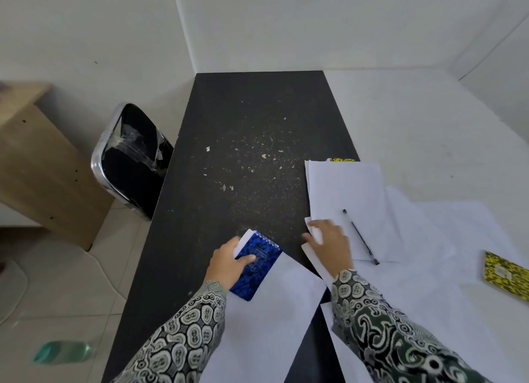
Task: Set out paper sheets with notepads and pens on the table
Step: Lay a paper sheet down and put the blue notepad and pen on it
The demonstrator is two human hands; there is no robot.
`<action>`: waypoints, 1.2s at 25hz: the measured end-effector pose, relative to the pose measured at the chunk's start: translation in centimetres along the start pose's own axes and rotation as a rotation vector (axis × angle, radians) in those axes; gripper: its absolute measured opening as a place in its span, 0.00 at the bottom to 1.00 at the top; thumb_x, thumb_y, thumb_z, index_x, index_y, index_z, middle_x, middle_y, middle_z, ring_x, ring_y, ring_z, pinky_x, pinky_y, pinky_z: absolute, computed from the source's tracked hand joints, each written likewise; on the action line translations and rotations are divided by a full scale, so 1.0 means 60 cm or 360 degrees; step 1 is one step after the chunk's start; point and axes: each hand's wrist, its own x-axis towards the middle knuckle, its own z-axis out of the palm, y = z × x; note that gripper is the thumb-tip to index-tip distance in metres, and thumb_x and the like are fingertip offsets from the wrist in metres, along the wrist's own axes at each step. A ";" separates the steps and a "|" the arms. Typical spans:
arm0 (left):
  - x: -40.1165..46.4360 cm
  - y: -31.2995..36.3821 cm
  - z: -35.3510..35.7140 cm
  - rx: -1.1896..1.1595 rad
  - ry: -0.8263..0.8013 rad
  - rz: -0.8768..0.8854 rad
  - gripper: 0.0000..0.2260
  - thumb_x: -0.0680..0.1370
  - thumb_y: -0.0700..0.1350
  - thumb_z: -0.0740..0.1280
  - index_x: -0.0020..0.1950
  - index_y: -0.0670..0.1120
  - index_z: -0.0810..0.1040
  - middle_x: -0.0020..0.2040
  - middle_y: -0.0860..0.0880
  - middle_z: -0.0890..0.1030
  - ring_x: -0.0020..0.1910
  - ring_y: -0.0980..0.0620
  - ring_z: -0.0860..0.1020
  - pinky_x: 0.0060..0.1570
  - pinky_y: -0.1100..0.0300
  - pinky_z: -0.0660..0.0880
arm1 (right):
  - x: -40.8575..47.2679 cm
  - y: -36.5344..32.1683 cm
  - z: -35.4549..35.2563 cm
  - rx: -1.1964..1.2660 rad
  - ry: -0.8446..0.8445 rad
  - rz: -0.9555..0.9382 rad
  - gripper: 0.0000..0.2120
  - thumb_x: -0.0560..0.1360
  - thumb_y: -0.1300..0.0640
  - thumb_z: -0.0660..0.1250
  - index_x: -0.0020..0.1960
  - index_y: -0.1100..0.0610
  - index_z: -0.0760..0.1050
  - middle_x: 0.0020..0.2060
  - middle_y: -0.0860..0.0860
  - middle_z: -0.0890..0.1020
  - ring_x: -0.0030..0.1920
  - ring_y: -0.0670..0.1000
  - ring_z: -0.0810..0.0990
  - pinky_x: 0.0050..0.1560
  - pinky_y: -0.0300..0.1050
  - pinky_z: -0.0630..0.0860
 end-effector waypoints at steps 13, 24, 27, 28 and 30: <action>-0.103 0.004 -0.051 -0.0912 0.0437 -0.0012 0.06 0.72 0.40 0.71 0.47 0.44 0.78 0.44 0.46 0.83 0.44 0.48 0.82 0.41 0.53 0.79 | -0.043 0.082 -0.084 0.0412 0.0177 0.0267 0.04 0.77 0.63 0.56 0.46 0.57 0.68 0.32 0.54 0.74 0.30 0.56 0.77 0.38 0.53 0.76; -0.180 -0.012 -0.012 -0.0996 0.0519 -0.0027 0.05 0.72 0.40 0.71 0.45 0.47 0.77 0.44 0.46 0.83 0.45 0.46 0.81 0.45 0.49 0.79 | -0.094 0.115 -0.019 -0.0995 -0.0282 -0.0384 0.44 0.42 0.66 0.77 0.57 0.52 0.70 0.53 0.54 0.83 0.50 0.54 0.84 0.45 0.56 0.80; -0.196 -0.014 -0.007 -0.1011 0.0570 -0.0043 0.05 0.72 0.40 0.70 0.43 0.49 0.77 0.43 0.47 0.82 0.44 0.46 0.81 0.42 0.52 0.78 | -0.092 0.110 -0.011 -0.1033 -0.0420 -0.0519 0.43 0.41 0.61 0.77 0.54 0.44 0.69 0.44 0.52 0.84 0.40 0.53 0.84 0.37 0.50 0.81; -0.199 -0.014 -0.005 -0.1018 0.0589 -0.0056 0.05 0.72 0.40 0.70 0.43 0.49 0.77 0.43 0.47 0.82 0.44 0.46 0.81 0.43 0.50 0.78 | -0.086 0.110 -0.011 -0.1026 -0.0441 -0.0560 0.40 0.41 0.61 0.78 0.51 0.45 0.69 0.41 0.51 0.82 0.35 0.53 0.82 0.29 0.45 0.80; -0.203 -0.011 0.002 -0.1028 0.0626 -0.0088 0.05 0.72 0.40 0.70 0.42 0.49 0.77 0.43 0.47 0.82 0.45 0.45 0.81 0.46 0.47 0.78 | -0.080 0.112 -0.023 -0.1060 -0.0436 -0.0611 0.35 0.43 0.63 0.79 0.45 0.49 0.66 0.36 0.52 0.80 0.31 0.52 0.78 0.21 0.42 0.74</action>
